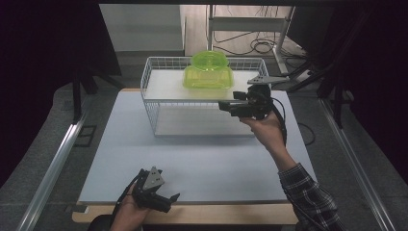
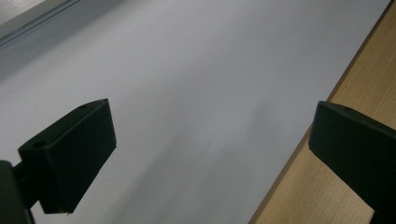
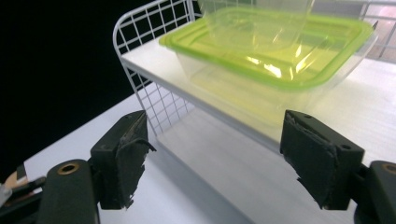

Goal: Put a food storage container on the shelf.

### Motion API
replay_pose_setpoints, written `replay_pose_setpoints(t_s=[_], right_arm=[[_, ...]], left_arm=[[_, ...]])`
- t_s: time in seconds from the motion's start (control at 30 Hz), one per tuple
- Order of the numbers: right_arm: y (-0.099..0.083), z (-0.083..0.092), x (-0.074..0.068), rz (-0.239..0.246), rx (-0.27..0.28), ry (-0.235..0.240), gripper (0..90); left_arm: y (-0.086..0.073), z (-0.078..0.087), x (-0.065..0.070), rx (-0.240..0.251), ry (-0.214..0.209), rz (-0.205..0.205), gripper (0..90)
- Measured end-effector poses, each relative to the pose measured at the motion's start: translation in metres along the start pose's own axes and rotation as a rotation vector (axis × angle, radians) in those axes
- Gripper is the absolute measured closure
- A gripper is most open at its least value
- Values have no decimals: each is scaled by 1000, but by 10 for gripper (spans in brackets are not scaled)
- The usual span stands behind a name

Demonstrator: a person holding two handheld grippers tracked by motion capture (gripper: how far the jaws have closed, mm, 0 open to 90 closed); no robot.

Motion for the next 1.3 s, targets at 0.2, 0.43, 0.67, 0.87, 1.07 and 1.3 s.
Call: replay_pose_setpoints(t_s=[0.2, 0.43, 0.67, 0.87, 1.07, 1.3], right_arm=[[-13, -1, 0, 3, -11, 5, 226], [-27, -2, -2, 16, -26, 12, 202], [-40, -3, -7, 34, -47, 24, 174], [-55, -2, -11, 48, -72, 25, 134], [-74, 1, -11, 55, -86, 18, 97], [-85, 7, -14, 62, -79, 19, 67]], left_arm=[[0, 0, 0, -1, 2, -2, 10], [0, 0, 0, -4, 2, -6, 10], [0, 0, 0, -7, 3, -9, 10], [0, 0, 0, -7, 3, -9, 10], [0, 0, 1, -2, 2, -2, 10], [2, 3, 0, 31, -17, 15, 11]])
Point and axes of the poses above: each handheld gripper's, and its own axes: z roughly backward along the jaws, y roughly out of its top, x roughly to its right, the point moved 4 cm from there along -z, roughly forward along the jaws, and after that the axes turned 6 degrees about y, right-handed, at the moved point
